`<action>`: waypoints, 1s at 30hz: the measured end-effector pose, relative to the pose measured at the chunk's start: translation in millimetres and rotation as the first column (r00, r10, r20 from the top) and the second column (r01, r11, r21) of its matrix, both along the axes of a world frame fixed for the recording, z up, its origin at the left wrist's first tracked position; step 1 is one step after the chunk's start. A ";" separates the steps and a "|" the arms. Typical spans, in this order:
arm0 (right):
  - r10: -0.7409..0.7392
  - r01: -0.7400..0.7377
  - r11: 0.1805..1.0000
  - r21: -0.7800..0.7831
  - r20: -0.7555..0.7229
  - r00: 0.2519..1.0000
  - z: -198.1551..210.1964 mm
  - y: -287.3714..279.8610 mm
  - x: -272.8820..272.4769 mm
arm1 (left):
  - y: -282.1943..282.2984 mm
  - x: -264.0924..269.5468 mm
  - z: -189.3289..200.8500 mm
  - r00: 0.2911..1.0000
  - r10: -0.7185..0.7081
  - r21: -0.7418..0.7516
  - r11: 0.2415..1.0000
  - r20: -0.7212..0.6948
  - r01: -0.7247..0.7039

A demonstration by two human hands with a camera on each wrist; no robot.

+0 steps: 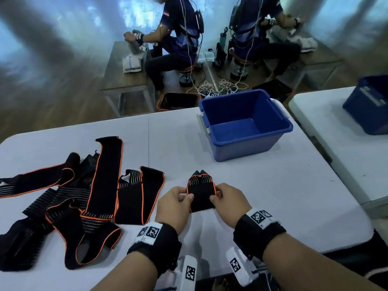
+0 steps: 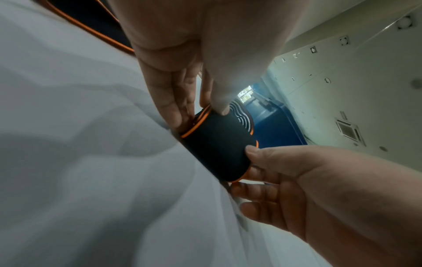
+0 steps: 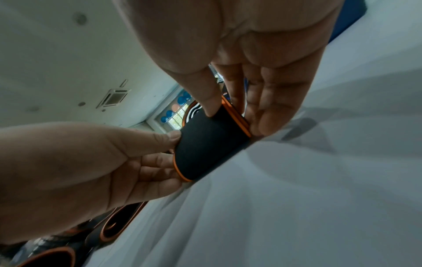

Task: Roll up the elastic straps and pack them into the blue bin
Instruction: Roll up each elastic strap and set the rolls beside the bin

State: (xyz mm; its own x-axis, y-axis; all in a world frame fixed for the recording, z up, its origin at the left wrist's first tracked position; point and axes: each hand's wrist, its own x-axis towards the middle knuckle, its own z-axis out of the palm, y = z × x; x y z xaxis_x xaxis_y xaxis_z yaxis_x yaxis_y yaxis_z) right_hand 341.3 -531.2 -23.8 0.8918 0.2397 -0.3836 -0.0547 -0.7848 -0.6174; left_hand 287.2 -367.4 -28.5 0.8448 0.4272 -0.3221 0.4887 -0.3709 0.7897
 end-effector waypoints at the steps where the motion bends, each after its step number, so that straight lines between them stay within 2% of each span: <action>1: -0.043 0.043 0.999 -0.003 0.004 0.999 0.5 -6.6 3.2 | -7.2 7.1 -0.1 1.000 -0.021 -0.024 0.999 0.002 0.021; 5: -0.299 0.298 0.950 0.094 -0.005 0.954 -1.0 -37.1 11.1 | -38.1 29.2 -4.5 0.995 -0.100 -0.114 0.989 -0.007 0.099; 7: -0.363 0.360 0.923 0.132 0.000 0.932 -0.9 -52.2 14.0 | -51.7 36.8 -7.1 0.993 -0.117 -0.175 0.978 -0.005 0.114; 11: -0.362 0.361 0.908 0.215 -0.034 0.931 2.6 -73.3 15.7 | -71.2 46.0 -7.7 0.989 -0.144 -0.266 0.953 0.021 0.144; 15: -0.401 0.399 0.890 0.222 -0.037 0.915 0.0 -85.0 12.5 | -74.3 46.1 -5.6 0.987 -0.157 -0.269 0.950 0.029 0.159; 18: -0.429 0.413 0.885 0.216 0.033 0.903 -0.1 -88.4 5.7 | -62.7 38.9 -5.5 0.992 -0.124 -0.232 0.965 0.018 0.124; 22: -0.334 0.310 0.924 0.226 0.081 0.939 4.8 -70.1 -6.3 | -34.3 20.6 0.6 0.997 -0.061 -0.131 0.989 0.040 0.065; 26: -0.099 0.089 0.974 0.208 0.041 0.994 3.7 -29.6 -16.9 | 2.3 -2.4 10.5 0.995 0.004 -0.032 0.999 0.095 -0.001; 30: 0.138 -0.139 0.974 0.176 0.021 0.990 -0.9 17.6 -21.4 | 42.9 -32.4 20.9 0.993 0.034 0.157 0.986 0.109 -0.051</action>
